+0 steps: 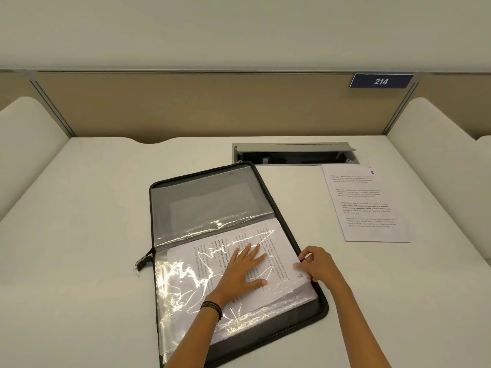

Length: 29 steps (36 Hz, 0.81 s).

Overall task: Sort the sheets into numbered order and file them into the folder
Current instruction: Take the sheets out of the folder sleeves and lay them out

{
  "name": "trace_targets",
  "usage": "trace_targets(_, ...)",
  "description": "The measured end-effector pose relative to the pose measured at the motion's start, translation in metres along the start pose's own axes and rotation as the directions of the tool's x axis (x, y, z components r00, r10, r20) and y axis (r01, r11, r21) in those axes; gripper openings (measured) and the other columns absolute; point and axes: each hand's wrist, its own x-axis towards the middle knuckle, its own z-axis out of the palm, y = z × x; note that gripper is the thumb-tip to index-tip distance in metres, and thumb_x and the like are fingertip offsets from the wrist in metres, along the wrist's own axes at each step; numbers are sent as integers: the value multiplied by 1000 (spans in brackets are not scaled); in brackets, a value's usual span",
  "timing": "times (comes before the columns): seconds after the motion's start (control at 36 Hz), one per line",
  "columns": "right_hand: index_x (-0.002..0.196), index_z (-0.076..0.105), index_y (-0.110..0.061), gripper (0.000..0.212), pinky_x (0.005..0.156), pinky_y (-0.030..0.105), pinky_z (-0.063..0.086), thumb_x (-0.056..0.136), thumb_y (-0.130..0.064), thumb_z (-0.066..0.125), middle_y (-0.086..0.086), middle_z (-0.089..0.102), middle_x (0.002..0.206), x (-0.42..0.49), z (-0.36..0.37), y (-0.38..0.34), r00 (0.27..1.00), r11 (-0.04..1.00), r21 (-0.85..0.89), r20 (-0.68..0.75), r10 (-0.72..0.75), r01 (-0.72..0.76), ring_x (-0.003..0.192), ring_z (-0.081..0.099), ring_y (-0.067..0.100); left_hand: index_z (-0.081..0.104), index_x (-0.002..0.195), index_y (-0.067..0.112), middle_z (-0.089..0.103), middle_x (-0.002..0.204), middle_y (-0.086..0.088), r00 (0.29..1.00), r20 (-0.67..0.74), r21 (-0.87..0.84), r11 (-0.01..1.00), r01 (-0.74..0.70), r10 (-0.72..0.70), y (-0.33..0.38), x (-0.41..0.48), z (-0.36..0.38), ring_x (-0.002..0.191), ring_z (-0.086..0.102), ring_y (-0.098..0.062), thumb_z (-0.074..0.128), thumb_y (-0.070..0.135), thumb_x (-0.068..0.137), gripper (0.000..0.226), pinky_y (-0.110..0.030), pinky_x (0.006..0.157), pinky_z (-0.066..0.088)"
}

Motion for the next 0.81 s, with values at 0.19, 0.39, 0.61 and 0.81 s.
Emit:
trace_targets(0.19,91,58,-8,21,44,19,42,79,-14,75,6,62,63,0,-3,-5,998,1000,-21,63,4,-2,45,52,10,12,145,40,-4,156,14,1000,-8,-26,1000,3,-4,1,-1,0,144,-17,-6,22,85,77,82,-22,110,-24)
trace_targets(0.39,82,59,-8,21,54,21,42,80,-22,75,3,55,70,-1,-1,-4,998,998,-52,61,-14,17,57,48,11,12,145,40,-4,156,14,1000,-11,-32,999,4,-4,1,-1,0,144,-16,-7,23,85,76,83,-22,110,-25)
trace_targets(0.61,99,64,12,35,90,40,48,82,-18,72,28,65,101,-5,1,-3,999,999,-34,-23,-29,28,86,63,33,11,145,39,-5,156,12,1000,3,-19,1000,19,-19,3,-1,-1,144,-16,-8,18,87,74,86,-23,110,-25)
trace_targets(0.81,96,66,10,32,85,33,50,81,-18,74,26,67,98,-3,1,-1,999,1000,-6,-27,-22,22,77,59,24,11,145,39,-4,157,12,1000,5,-27,1000,17,-16,2,-1,-2,144,-15,-8,20,86,75,85,-23,110,-24)
